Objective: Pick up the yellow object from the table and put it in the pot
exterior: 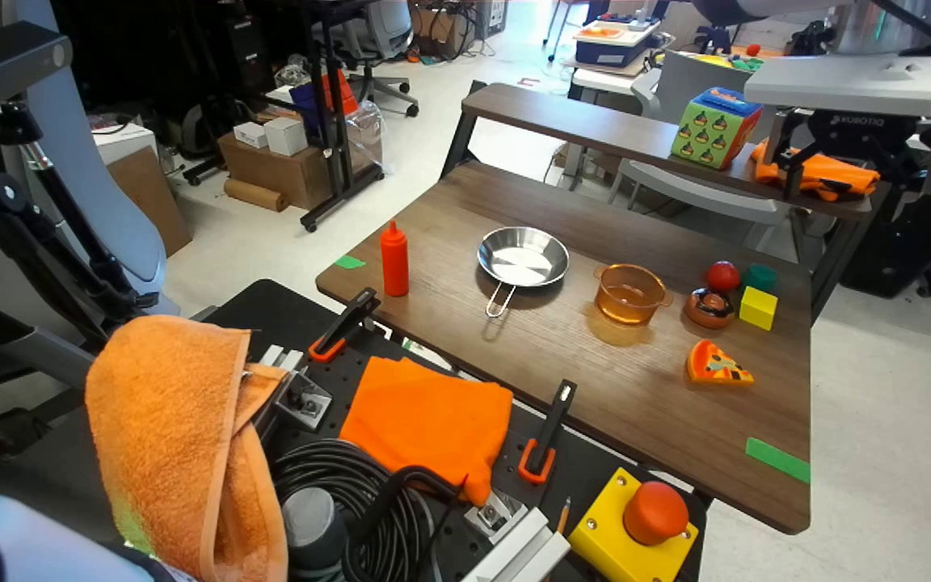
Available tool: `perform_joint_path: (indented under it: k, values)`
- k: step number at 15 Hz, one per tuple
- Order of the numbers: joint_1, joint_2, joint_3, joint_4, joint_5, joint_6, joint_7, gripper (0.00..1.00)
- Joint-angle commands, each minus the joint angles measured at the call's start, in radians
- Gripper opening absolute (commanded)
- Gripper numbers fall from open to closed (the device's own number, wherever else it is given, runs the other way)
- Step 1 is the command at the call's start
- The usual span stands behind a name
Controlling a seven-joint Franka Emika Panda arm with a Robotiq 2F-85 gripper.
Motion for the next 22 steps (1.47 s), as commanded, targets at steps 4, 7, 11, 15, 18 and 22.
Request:
perform_joint_path:
  k: [4, 7, 11, 15, 18, 22]
  values:
    - [0.019, -0.083, -0.027, -0.173, -0.050, 0.199, -0.001, 1.00]
    - [0.034, -0.100, -0.044, -0.219, -0.079, 0.250, 0.017, 1.00]
    - [0.030, -0.083, -0.036, -0.194, -0.076, 0.204, 0.007, 1.00]
    - [-0.018, -0.042, 0.021, -0.130, -0.013, 0.136, -0.088, 1.00]
    - [-0.034, -0.016, 0.047, -0.092, 0.021, 0.100, -0.117, 1.00]
    - [-0.024, 0.036, 0.039, -0.018, 0.061, 0.033, -0.066, 1.00]
